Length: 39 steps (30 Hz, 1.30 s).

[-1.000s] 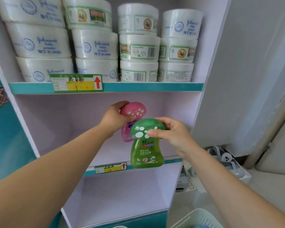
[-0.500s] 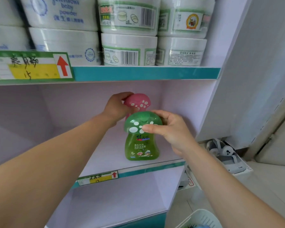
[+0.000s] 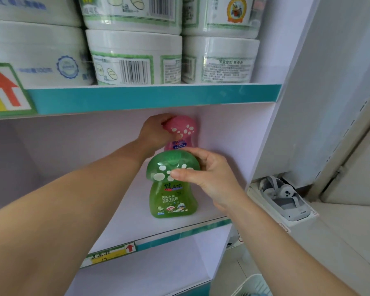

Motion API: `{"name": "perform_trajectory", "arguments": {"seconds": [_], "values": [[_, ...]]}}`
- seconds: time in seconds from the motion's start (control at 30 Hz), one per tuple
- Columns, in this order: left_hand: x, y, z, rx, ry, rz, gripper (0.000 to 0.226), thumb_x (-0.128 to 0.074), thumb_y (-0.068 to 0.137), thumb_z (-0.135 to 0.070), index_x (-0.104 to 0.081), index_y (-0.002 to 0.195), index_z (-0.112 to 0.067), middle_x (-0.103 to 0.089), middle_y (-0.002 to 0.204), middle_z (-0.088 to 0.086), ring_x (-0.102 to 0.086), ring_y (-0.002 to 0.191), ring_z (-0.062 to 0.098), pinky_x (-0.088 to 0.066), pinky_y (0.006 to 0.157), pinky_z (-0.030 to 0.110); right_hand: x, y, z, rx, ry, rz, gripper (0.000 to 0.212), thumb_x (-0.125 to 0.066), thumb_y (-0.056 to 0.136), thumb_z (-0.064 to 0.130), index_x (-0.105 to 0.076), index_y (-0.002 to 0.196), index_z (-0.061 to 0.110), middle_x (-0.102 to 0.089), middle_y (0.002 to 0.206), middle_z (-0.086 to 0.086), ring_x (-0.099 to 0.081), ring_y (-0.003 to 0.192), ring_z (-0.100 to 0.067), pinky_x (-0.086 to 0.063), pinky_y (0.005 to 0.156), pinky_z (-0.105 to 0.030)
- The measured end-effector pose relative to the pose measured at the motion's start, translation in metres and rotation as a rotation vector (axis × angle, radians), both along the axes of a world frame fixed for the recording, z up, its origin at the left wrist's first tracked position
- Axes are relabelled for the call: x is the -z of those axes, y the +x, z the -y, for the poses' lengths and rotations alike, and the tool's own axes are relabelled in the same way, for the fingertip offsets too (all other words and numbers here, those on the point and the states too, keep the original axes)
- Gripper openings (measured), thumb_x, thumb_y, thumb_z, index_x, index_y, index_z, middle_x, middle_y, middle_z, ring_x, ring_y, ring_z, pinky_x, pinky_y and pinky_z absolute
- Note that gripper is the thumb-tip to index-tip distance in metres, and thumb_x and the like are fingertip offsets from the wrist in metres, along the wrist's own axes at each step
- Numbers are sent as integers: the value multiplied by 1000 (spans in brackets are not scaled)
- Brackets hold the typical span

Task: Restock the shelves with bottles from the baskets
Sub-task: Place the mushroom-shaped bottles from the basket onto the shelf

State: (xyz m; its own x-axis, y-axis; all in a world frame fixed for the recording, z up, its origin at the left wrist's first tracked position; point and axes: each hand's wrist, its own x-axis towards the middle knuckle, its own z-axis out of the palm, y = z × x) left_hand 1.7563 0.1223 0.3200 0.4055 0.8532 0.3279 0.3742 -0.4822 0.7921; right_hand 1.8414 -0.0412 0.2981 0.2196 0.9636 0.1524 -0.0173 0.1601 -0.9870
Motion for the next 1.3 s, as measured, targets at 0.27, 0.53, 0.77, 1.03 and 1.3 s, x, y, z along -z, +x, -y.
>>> {"name": "perform_trajectory", "arguments": {"seconds": [0.27,0.53,0.77,1.03,1.3], "values": [[1,9,-6,-46,238,-269,60,-73,79,-20,-52,135,-18,-47,137,11,-46,124,25,-34,102,26,1,0,3,-8,16,-3,47,-83,61,-2,-69,101,19,-75,92,-4,-71,84,-16,-55,71,-26],[-2,3,-3,-73,201,-383,78,-75,77,-29,-37,144,-19,-38,143,11,-43,128,25,-36,106,31,2,2,6,4,14,-19,52,-83,60,-1,-67,107,15,-74,95,-4,-71,86,-16,-55,73,-25],[-20,-36,27,80,-248,-20,33,-67,82,-43,-66,93,-12,-61,79,0,-57,80,18,-45,68,27,0,-6,2,63,-7,-17,53,-85,58,2,-68,104,22,-74,98,-3,-71,91,-18,-56,76,-28],[-33,-95,35,604,-524,-194,77,-89,47,-42,-64,116,-21,-66,119,7,-62,111,24,-49,98,35,-7,-31,-14,118,4,-30,46,-82,63,-3,-65,99,20,-73,96,-4,-70,84,-14,-54,67,-19],[-29,-104,32,400,-341,-200,54,-80,68,-4,-64,116,-22,-67,114,5,-63,107,21,-52,93,35,2,-37,-32,172,11,-77,54,-76,73,0,-57,122,9,-67,112,-4,-66,97,-11,-53,75,-13]]}}
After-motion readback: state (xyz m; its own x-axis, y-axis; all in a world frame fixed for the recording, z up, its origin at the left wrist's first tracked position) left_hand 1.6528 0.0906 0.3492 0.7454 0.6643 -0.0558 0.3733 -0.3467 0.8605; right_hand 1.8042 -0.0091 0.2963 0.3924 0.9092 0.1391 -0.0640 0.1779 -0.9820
